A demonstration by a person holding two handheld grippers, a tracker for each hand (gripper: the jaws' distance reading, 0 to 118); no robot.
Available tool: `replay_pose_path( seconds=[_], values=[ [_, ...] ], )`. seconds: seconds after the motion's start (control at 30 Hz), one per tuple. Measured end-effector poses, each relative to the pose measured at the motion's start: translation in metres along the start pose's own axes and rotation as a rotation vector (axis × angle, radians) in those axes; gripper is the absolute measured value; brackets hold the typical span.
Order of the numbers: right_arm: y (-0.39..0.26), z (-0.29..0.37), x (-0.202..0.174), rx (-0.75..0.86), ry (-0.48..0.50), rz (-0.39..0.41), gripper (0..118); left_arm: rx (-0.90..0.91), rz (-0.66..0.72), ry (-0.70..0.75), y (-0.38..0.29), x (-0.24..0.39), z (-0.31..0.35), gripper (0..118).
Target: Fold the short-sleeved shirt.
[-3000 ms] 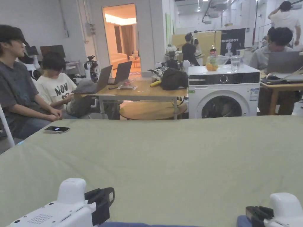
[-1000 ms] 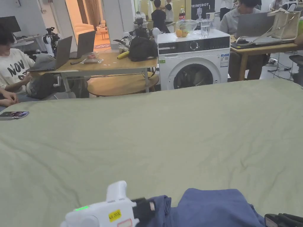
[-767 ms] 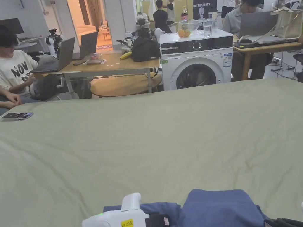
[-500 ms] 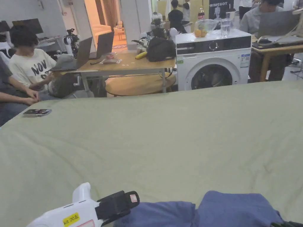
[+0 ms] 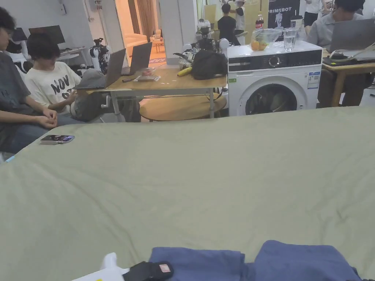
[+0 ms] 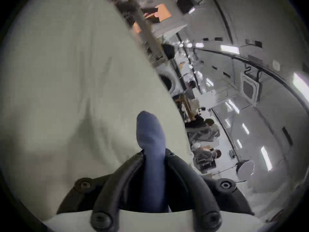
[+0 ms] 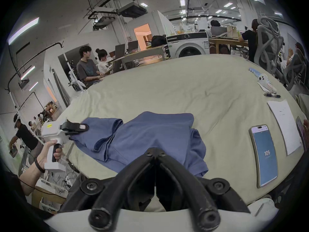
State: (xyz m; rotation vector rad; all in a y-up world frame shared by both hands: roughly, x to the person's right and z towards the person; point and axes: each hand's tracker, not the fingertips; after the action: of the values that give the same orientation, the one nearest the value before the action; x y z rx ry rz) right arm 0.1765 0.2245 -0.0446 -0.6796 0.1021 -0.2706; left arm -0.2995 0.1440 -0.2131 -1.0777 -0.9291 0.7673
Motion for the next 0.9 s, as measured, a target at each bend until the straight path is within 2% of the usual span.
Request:
replay_pose_path(
  seconds=[0.07,0.17,0.2,0.27,0.3,0.37,0.43,0.47,0.53,0.63,0.67,0.7,0.73,0.77,0.83,0.9],
  values=[
    [0.003,0.002,0.003,0.008,0.010,-0.002,0,0.084,-0.010,-0.063,0.007,0.025,0.030,8],
    [0.008,-0.001,0.009,0.005,0.033,-0.021,0,0.161,-0.192,-0.025,0.020,0.081,0.058,8],
    [0.009,-0.002,0.011,-0.002,0.036,-0.023,0,0.145,-0.298,0.010,0.023,0.106,0.057,8],
    [0.010,-0.003,0.012,0.004,0.029,-0.020,0,0.113,-0.472,0.066,0.023,0.146,0.033,8],
    [0.010,-0.002,0.012,0.012,0.026,-0.025,0,0.078,-0.513,0.052,0.021,0.157,0.015,8],
    [0.009,0.003,0.011,0.040,0.049,-0.062,0,-0.034,-0.542,-0.005,0.012,0.170,-0.038,8],
    [0.007,0.009,0.009,0.051,0.061,-0.079,0,-0.155,-0.547,0.020,0.005,0.167,-0.096,8],
    [0.004,0.013,0.008,0.058,0.060,-0.077,0,-0.201,-0.546,0.036,0.001,0.165,-0.125,15],
    [0.001,0.022,0.005,0.073,0.041,-0.059,0,-0.282,-0.554,0.051,-0.003,0.155,-0.170,51],
    [-0.003,0.032,0.010,0.071,0.007,-0.023,0,-0.393,-0.623,0.030,-0.012,0.164,-0.208,52],
    [-0.004,0.035,0.013,0.068,-0.006,-0.013,0,-0.352,-0.643,-0.034,-0.014,0.170,-0.205,48],
    [-0.006,0.037,0.017,0.065,-0.021,-0.007,0,-0.335,-0.648,-0.098,-0.014,0.176,-0.198,38],
    [-0.007,0.039,0.022,0.064,-0.036,-0.008,0,-0.317,-0.652,-0.134,-0.012,0.180,-0.191,15],
    [-0.008,0.040,0.027,0.063,-0.045,-0.016,0,-0.280,-0.662,-0.138,-0.010,0.185,-0.180,2],
    [-0.011,0.042,0.036,0.061,-0.046,-0.044,0,-0.211,-0.655,0.021,-0.005,0.182,-0.171,2],
    [-0.014,0.041,0.043,0.060,-0.048,-0.071,0,-0.233,-0.702,0.043,-0.010,0.172,-0.181,1]
  ],
)
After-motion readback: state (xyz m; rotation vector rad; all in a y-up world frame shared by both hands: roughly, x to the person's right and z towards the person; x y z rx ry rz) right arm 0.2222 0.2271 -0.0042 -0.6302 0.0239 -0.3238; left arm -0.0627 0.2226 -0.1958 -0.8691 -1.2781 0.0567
